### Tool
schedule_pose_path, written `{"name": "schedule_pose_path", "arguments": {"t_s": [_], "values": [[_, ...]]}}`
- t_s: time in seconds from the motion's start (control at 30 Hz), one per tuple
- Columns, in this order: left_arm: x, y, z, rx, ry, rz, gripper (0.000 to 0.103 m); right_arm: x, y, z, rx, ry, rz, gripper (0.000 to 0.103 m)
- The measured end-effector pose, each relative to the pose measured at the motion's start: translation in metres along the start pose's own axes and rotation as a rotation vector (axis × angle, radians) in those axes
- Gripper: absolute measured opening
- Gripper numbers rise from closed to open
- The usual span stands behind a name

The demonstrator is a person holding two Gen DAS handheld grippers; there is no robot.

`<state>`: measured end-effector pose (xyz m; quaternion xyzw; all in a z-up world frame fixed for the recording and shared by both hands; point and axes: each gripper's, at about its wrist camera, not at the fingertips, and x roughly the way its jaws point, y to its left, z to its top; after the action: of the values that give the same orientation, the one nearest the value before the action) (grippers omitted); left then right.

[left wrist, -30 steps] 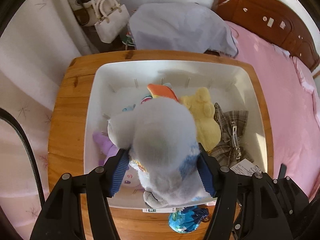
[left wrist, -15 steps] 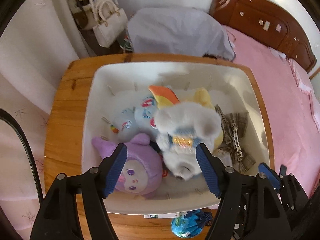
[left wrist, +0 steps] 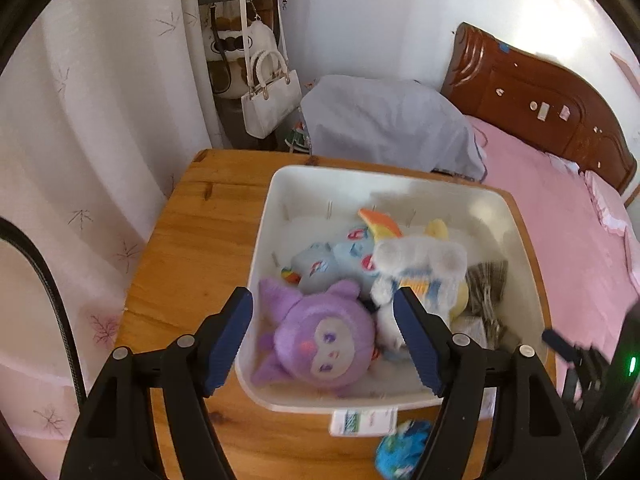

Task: Organize objects
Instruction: 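Open both tools to drop the bear and box into the tray, then reach the left tool to the blue pouch while the right tool approaches the pink wipes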

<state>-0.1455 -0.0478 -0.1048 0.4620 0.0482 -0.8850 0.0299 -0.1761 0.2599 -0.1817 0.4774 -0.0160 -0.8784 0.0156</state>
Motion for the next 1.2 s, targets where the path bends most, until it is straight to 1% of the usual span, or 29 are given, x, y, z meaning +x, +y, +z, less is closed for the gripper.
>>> {"name": "schedule_pose_path", "arguments": {"t_s": [0.2, 0.33, 0.37, 0.4, 0.53, 0.63, 0.87, 1.1, 1.2], "values": [[-0.007, 0.005, -0.023, 0.073, 0.048, -0.035, 0.077, -0.007, -0.006, -0.001, 0.033, -0.040, 0.017, 0.074], [-0.009, -0.002, -0.036, 0.127, 0.072, -0.068, 0.077, -0.020, -0.015, -0.005, 0.071, -0.102, 0.051, 0.075], [-0.008, -0.004, -0.040, 0.137, 0.086, -0.081, 0.077, -0.023, -0.017, -0.006, 0.078, -0.116, 0.058, 0.079], [-0.007, -0.007, -0.043, 0.143, 0.101, -0.096, 0.077, -0.027, -0.020, -0.008, 0.092, -0.135, 0.067, 0.081], [-0.003, -0.014, -0.056, 0.164, 0.143, -0.133, 0.077, -0.039, -0.028, -0.015, 0.139, -0.201, 0.073, 0.081], [0.002, -0.022, -0.063, 0.190, 0.176, -0.155, 0.077, -0.044, -0.033, -0.024, 0.161, -0.224, 0.072, 0.081], [0.013, -0.036, -0.081, 0.253, 0.255, -0.196, 0.078, -0.046, -0.041, -0.048, 0.221, -0.234, 0.073, 0.081], [0.025, -0.050, -0.099, 0.331, 0.326, -0.240, 0.079, -0.036, -0.039, -0.078, 0.238, -0.204, 0.076, 0.081], [0.031, -0.054, -0.105, 0.345, 0.357, -0.261, 0.079, -0.029, -0.036, -0.089, 0.255, -0.183, 0.073, 0.081]]}}
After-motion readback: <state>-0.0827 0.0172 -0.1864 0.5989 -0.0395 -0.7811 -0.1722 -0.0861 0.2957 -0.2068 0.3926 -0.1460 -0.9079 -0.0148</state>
